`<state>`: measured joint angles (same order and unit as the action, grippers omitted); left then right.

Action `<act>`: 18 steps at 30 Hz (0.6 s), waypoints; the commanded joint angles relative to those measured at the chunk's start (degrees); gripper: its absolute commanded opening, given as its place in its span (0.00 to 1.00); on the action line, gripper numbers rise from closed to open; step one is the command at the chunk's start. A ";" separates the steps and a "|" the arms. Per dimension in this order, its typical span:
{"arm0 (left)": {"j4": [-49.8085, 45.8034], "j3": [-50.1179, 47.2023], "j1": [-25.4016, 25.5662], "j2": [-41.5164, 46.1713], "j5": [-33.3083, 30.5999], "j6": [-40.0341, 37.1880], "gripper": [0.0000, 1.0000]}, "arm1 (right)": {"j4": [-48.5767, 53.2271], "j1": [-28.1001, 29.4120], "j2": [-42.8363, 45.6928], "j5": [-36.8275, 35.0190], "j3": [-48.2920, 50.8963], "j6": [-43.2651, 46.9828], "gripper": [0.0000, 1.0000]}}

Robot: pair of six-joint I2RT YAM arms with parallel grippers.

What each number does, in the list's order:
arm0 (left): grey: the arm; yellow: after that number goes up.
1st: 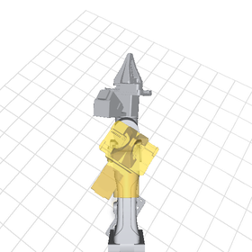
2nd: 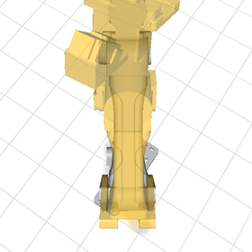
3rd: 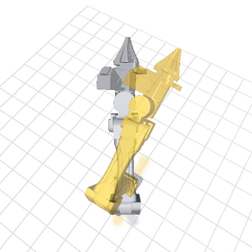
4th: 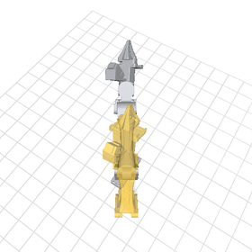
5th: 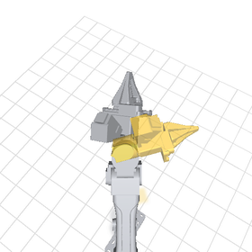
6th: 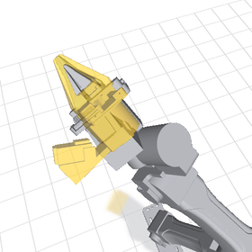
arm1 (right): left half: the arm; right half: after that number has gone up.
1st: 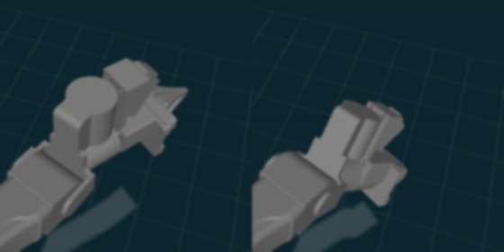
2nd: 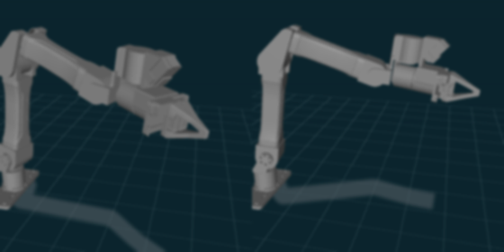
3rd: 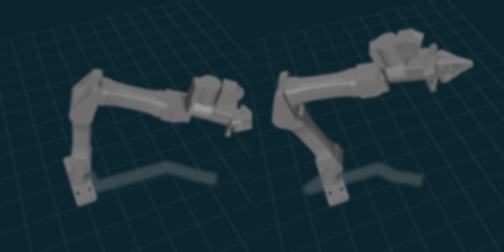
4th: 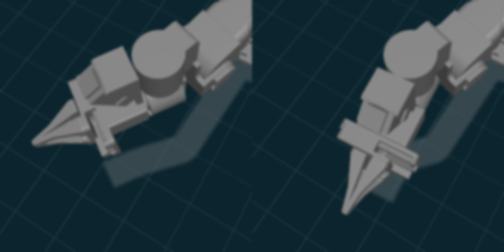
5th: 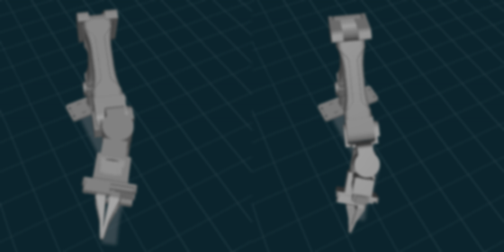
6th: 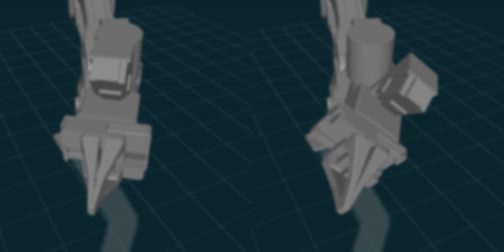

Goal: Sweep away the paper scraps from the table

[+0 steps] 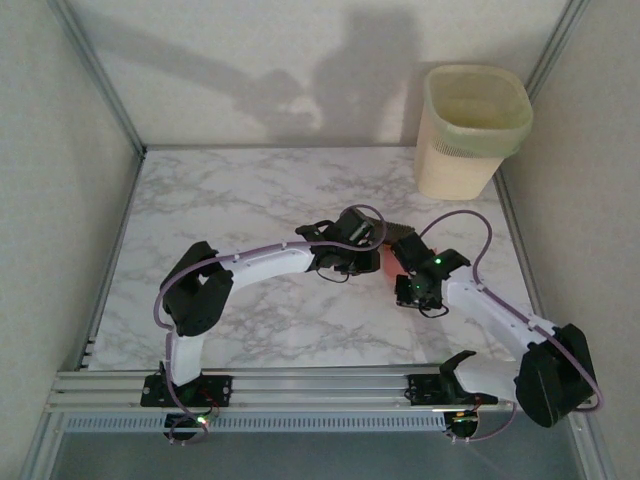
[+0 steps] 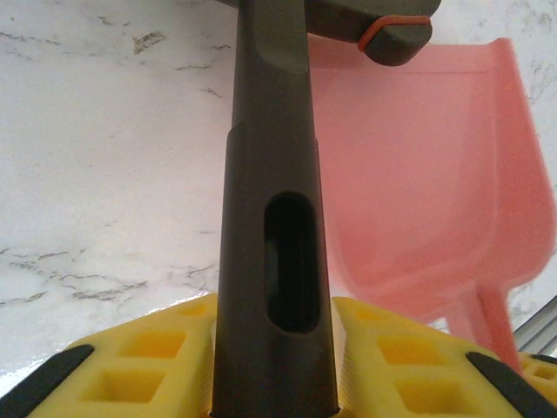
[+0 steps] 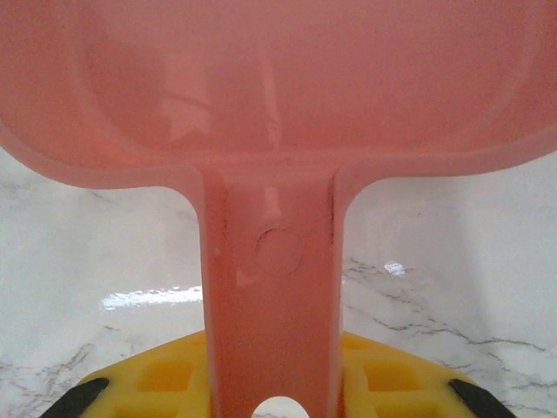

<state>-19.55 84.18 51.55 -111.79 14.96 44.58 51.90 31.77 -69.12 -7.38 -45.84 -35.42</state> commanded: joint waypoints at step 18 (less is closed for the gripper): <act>0.68 -3.92 -0.53 5.43 1.04 -1.33 0.00 | 1.47 0.93 -14.47 -4.05 -6.00 2.65 0.00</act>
<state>-19.07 81.14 51.53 -109.73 15.42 44.40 51.68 32.29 -81.67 -9.87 -49.58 -34.06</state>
